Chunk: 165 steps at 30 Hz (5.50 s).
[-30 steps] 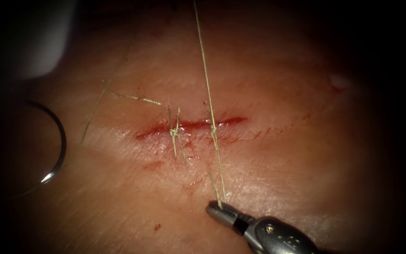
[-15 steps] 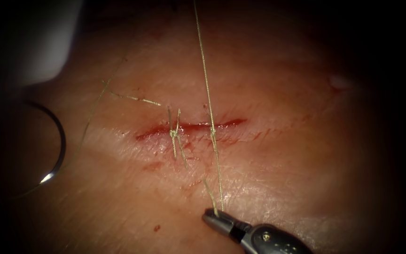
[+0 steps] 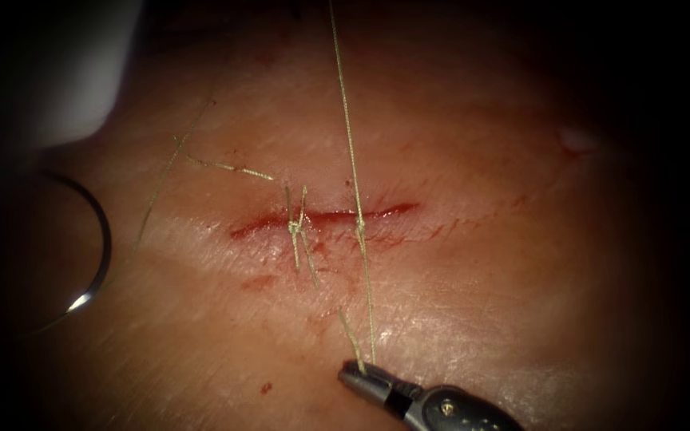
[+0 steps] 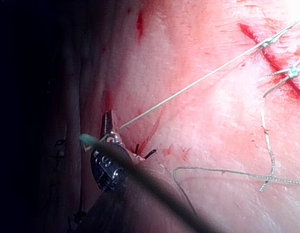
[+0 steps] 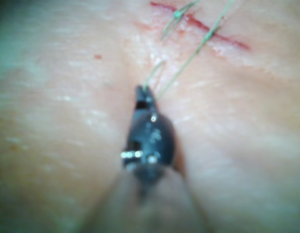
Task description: Wound Closure
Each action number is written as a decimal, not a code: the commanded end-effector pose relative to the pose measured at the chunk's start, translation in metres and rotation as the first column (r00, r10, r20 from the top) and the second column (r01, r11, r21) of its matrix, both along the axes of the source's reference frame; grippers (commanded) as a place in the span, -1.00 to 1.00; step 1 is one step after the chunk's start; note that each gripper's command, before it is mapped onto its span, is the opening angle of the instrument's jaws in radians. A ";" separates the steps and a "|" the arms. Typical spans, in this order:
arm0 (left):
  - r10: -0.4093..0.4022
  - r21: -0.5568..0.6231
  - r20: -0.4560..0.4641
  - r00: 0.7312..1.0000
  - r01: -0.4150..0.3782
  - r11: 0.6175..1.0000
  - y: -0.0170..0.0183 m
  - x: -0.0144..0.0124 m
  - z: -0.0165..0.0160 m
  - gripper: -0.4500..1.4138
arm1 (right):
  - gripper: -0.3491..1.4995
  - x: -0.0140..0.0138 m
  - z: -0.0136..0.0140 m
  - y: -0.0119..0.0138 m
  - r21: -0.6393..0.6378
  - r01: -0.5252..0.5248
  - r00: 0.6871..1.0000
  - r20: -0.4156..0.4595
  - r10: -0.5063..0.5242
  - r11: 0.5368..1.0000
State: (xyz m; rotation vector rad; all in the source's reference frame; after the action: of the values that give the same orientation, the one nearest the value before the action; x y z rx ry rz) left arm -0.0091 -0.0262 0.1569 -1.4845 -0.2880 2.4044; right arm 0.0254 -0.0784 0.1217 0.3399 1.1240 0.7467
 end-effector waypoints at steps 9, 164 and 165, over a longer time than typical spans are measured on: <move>0.038 -0.009 0.014 0.999 -0.038 0.999 0.0000 -0.0029 -0.0027 -1.00 | -1.00 0.0034 -0.0037 0.0024 0.010 0.067 0.997 -0.050 -0.067 0.998; 0.275 0.296 -0.323 0.905 -0.179 0.938 -0.0223 0.0117 -0.0117 -0.53 | 0.98 -0.0030 -0.0032 0.0198 -0.135 0.001 0.999 0.040 0.004 0.991; 0.275 0.296 -0.323 0.905 -0.179 0.938 -0.0223 0.0117 -0.0117 -0.53 | 0.98 -0.0030 -0.0032 0.0198 -0.135 0.001 0.999 0.040 0.004 0.991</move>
State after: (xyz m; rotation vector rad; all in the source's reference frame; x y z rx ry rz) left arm 0.0025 -0.0491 0.1438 -0.9247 -0.7182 2.6298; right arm 0.0217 -0.0586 0.1180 0.2072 1.1284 0.6742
